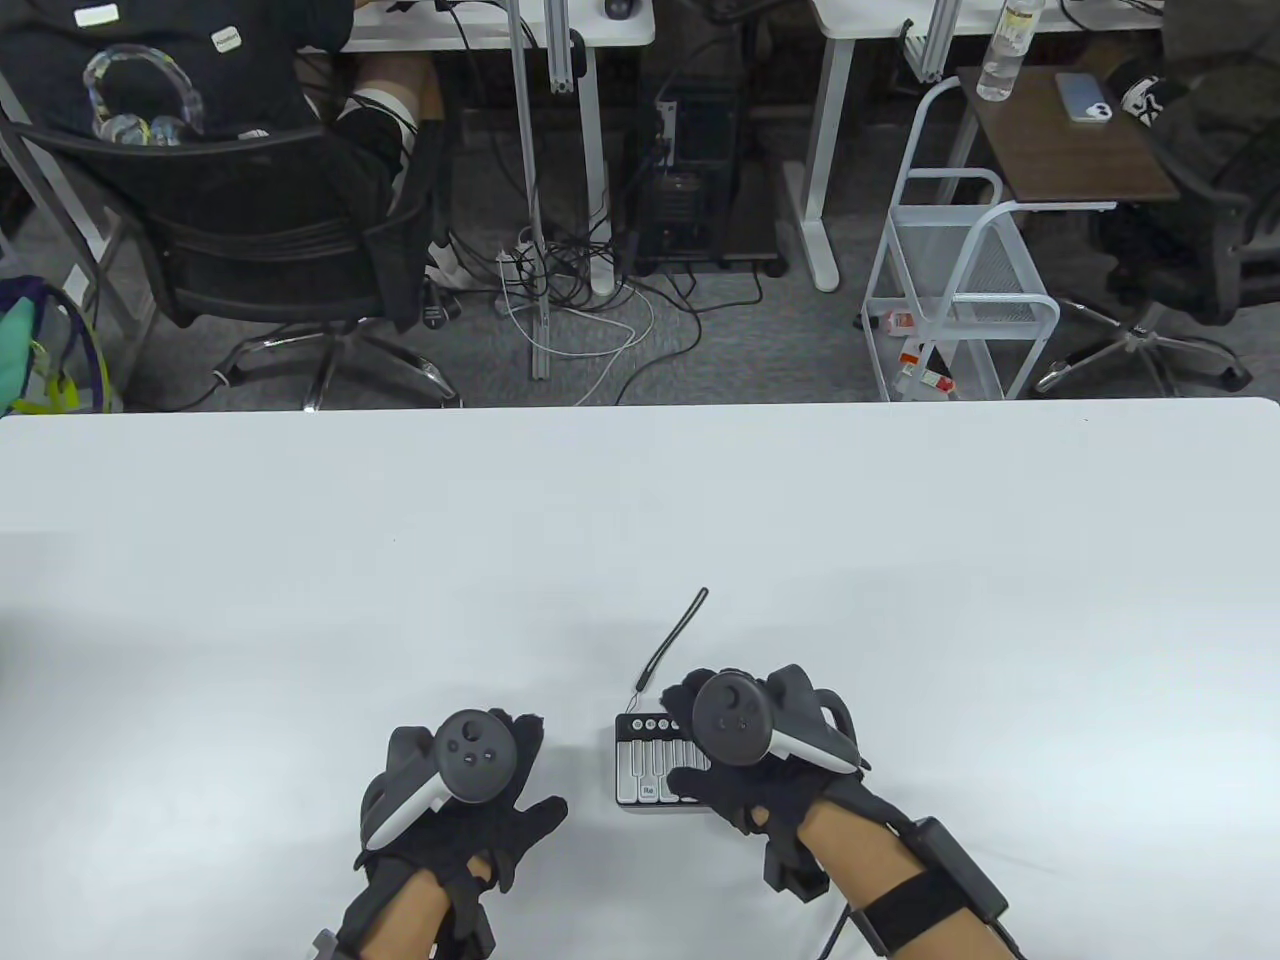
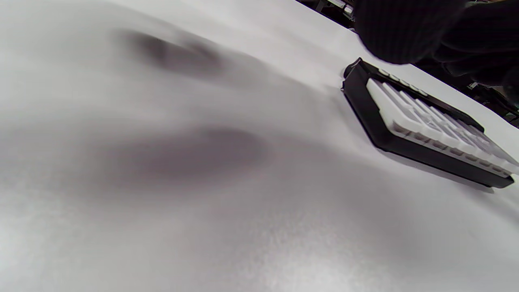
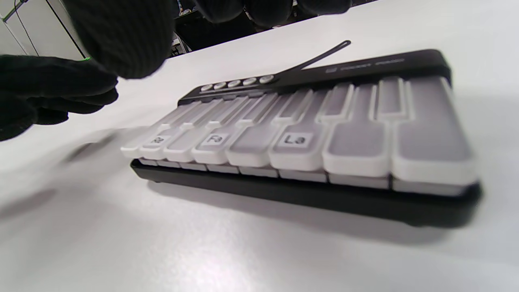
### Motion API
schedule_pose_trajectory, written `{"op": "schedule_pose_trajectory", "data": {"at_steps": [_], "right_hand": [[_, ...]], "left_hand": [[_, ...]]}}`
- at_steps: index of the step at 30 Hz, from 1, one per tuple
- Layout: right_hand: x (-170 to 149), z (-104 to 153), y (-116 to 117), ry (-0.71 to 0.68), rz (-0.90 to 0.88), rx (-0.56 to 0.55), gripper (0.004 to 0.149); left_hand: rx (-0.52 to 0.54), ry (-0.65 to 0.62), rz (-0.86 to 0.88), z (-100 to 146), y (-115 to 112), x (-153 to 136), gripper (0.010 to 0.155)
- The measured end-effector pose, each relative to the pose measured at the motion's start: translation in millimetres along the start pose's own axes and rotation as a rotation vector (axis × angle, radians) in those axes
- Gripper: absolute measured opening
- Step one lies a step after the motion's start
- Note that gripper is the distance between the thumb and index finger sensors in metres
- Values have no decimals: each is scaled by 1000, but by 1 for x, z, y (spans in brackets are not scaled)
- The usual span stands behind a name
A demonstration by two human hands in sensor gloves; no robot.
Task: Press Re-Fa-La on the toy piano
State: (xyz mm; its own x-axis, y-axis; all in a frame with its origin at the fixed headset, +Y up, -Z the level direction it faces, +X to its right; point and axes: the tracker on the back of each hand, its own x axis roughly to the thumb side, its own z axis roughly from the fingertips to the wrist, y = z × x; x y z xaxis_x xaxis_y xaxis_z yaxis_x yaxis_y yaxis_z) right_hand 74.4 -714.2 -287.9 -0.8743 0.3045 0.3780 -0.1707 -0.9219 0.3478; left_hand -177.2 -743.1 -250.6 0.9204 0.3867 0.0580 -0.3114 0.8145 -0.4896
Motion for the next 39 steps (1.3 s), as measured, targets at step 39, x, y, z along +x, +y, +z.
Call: {"op": "schedule_pose_trajectory", "data": {"at_steps": [39], "right_hand": [[22, -33, 23, 34, 78, 17, 59]], "left_hand": [[-11, -1, -1, 0, -1, 1, 85]]}}
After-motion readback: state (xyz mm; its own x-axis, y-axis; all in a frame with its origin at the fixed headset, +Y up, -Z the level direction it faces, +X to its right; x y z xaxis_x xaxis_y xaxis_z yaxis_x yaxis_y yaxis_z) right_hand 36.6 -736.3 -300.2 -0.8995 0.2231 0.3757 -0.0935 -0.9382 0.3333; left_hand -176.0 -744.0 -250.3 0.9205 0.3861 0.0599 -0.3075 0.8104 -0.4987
